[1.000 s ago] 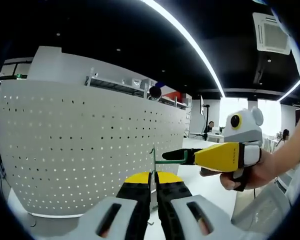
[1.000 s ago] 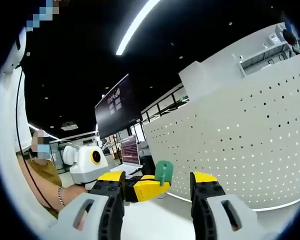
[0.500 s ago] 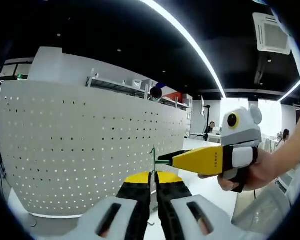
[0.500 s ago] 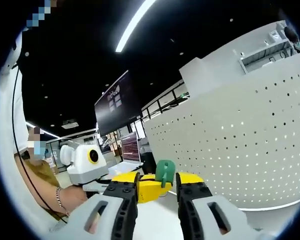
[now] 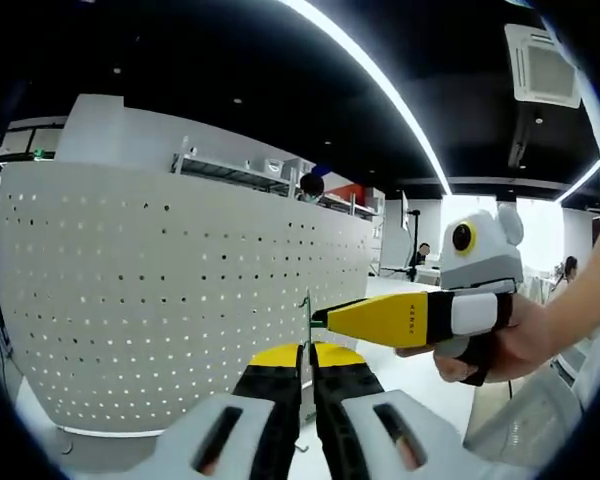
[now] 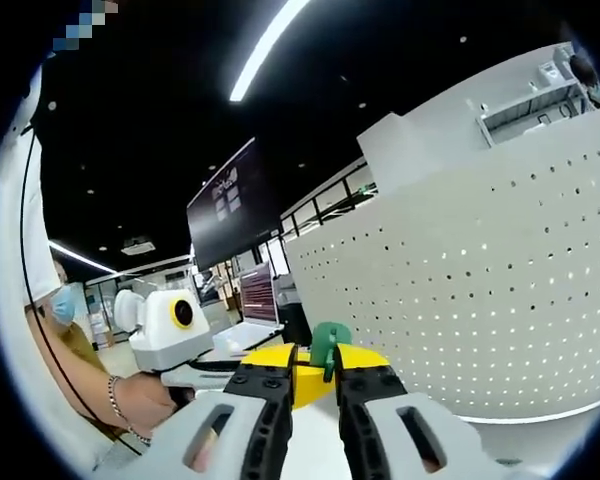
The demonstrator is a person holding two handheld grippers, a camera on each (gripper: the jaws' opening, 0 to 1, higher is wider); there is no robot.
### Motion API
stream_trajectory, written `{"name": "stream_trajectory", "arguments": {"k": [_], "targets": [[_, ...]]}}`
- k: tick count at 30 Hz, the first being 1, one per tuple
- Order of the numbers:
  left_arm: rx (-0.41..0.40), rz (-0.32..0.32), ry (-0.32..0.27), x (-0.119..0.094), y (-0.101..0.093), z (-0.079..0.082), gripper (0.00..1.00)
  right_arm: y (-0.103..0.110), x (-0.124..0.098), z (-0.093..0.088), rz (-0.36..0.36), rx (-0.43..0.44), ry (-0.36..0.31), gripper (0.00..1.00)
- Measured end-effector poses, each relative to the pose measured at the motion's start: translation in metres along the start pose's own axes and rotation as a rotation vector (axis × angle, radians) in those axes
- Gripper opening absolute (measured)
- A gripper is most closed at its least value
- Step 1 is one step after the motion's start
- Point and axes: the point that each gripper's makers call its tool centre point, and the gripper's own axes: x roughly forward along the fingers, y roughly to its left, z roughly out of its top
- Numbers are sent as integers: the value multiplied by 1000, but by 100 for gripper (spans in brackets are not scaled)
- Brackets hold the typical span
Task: Insert the hook assembly into the mounting plate slot until the hook locks in place.
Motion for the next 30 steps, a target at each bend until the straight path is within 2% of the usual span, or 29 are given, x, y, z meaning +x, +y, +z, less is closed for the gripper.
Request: {"name": "stream_trajectory", "arguments": {"k": [9, 17, 30], "targets": [[9, 5, -5, 0, 0, 2, 2, -2, 3, -2, -17, 6, 5, 9], [7, 4, -6, -1, -1, 3, 2, -7, 2, -1, -44, -1, -4, 2], [23, 16, -14, 0, -1, 8, 2, -7, 2, 3, -80, -18, -4, 1]]}}
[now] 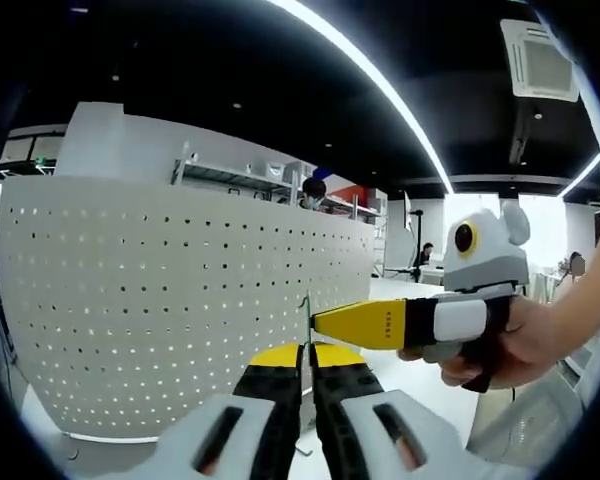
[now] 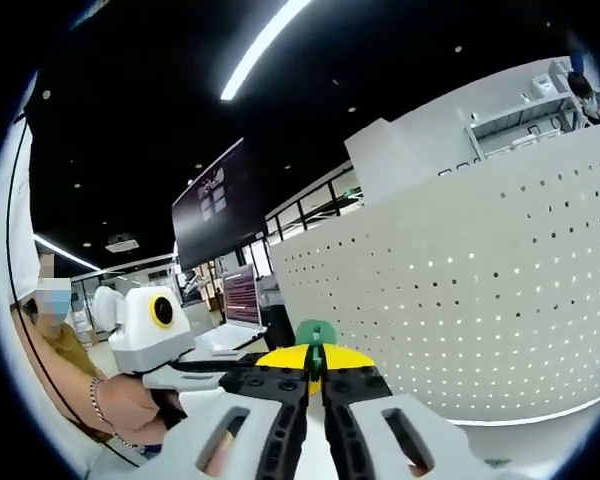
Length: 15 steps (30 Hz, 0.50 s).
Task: Insert the hook assembly into the mounting plate slot until the hook locks in place.
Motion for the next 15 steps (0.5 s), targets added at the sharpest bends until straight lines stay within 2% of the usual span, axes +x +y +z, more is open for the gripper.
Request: {"name": "stream_trajectory", "arguments": {"k": [15], "targets": [[15, -4, -5, 1, -2, 1, 3, 1, -2, 2, -7, 17, 2, 0]]}}
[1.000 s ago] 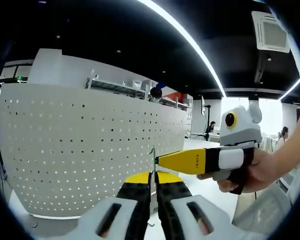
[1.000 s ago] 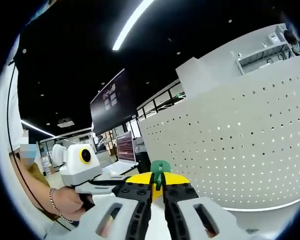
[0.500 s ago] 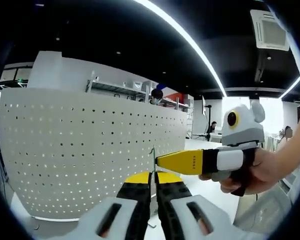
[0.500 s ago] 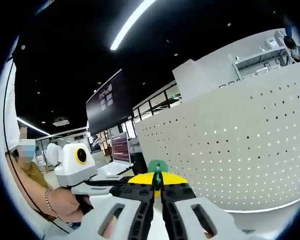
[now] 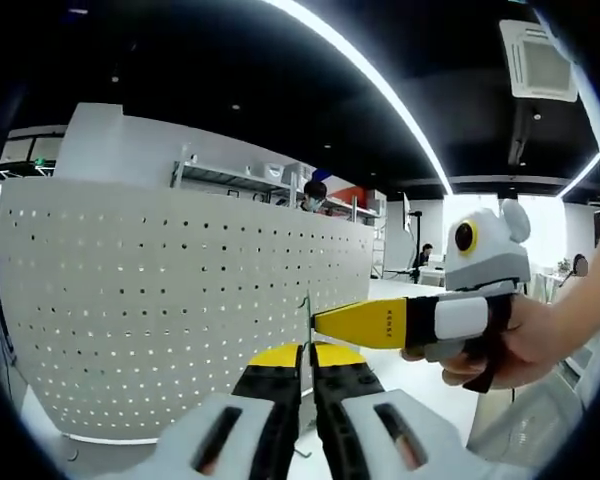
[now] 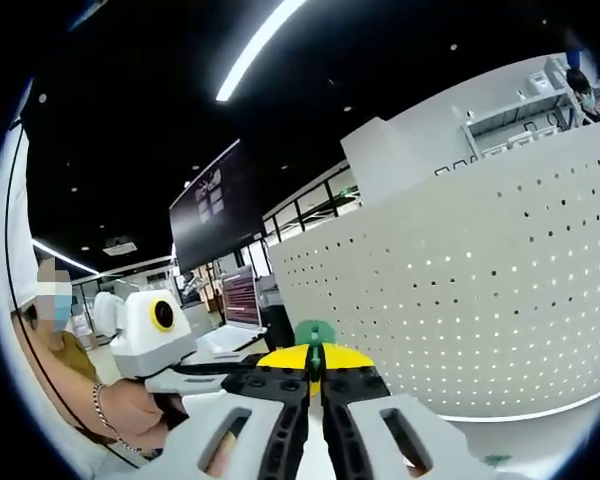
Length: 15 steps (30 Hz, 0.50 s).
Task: Insert the hook assembly into the mounting plate slot until the hook locks in place.
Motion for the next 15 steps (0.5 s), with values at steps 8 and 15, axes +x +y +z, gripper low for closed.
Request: {"name": "stream_trajectory", "arguments": {"k": [8, 15], "targets": [[40, 7, 19, 1, 1, -2, 22, 1, -1, 0, 4, 6, 3, 0], [70, 55, 26, 4, 8, -4, 76, 1, -1, -1, 6, 10, 5, 0]]}}
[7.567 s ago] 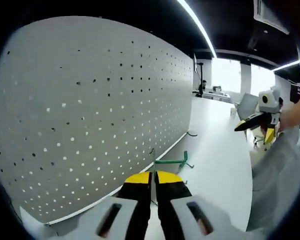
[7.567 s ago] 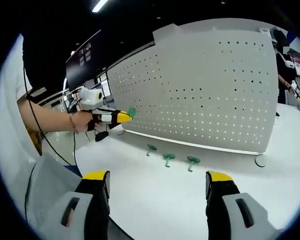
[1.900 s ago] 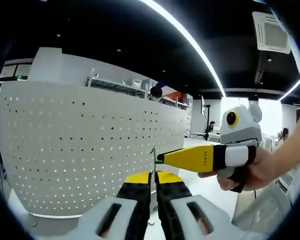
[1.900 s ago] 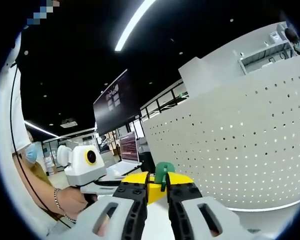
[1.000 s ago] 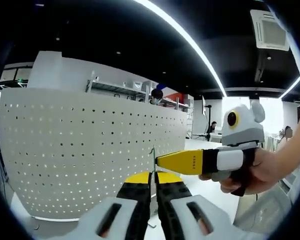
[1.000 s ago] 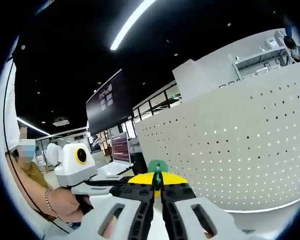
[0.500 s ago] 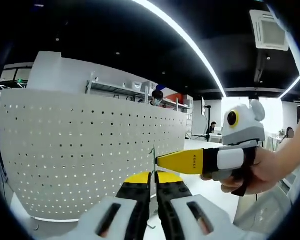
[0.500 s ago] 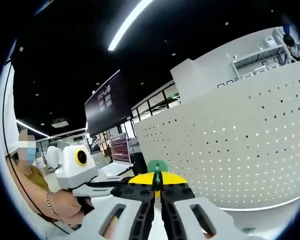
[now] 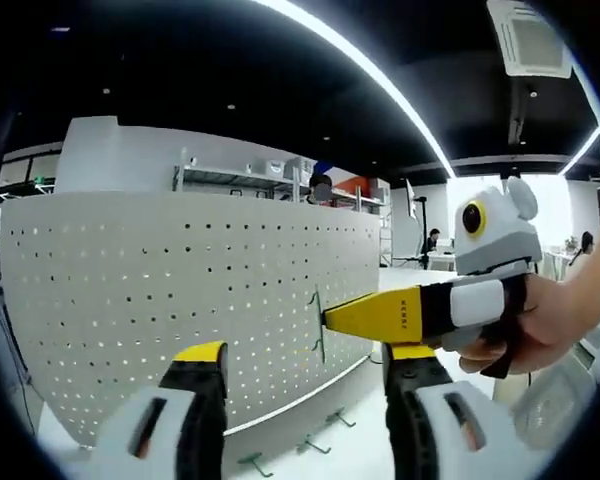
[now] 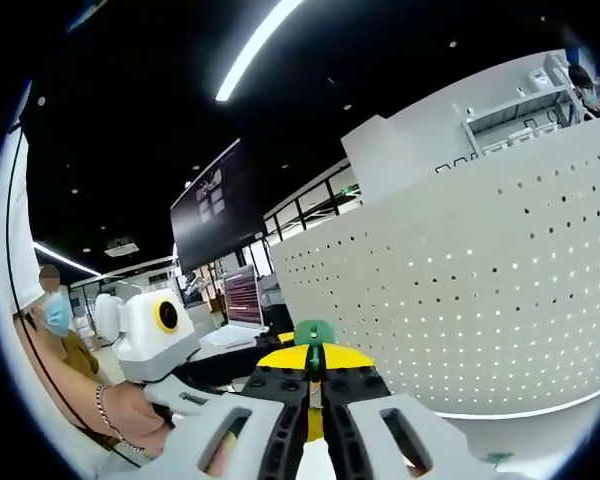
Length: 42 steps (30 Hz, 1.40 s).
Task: Insert the hook assembly into the mounting plate slot until the hook locks in place.
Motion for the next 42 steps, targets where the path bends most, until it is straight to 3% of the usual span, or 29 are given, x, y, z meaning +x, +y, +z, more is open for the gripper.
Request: {"name": "stream_trajectory", "arguments": {"k": [7, 15, 17, 20, 23, 32, 42], "targets": [[0, 25, 34, 0, 5, -7, 97, -1, -1, -1, -2, 1, 3, 0], [-5, 25, 51, -1, 4, -11, 96, -1, 0, 0, -15, -14, 12, 0], [-5, 24, 51, -1, 4, -11, 96, 0, 0, 3, -29, -114, 39, 0], [-8, 24, 57, -1, 3, -13, 95, -6, 0, 4, -118, -303, 100, 0], [-8, 23, 63, -2, 3, -16, 95, -15, -3, 9, -205, -427, 112, 0], [-14, 27, 58, -2, 4, -15, 94, -23, -4, 15, -235, -356, 85, 0], [-16, 25, 69, -4, 5, -22, 93, -43, 4, 34, -295, -268, 34, 0]]}}
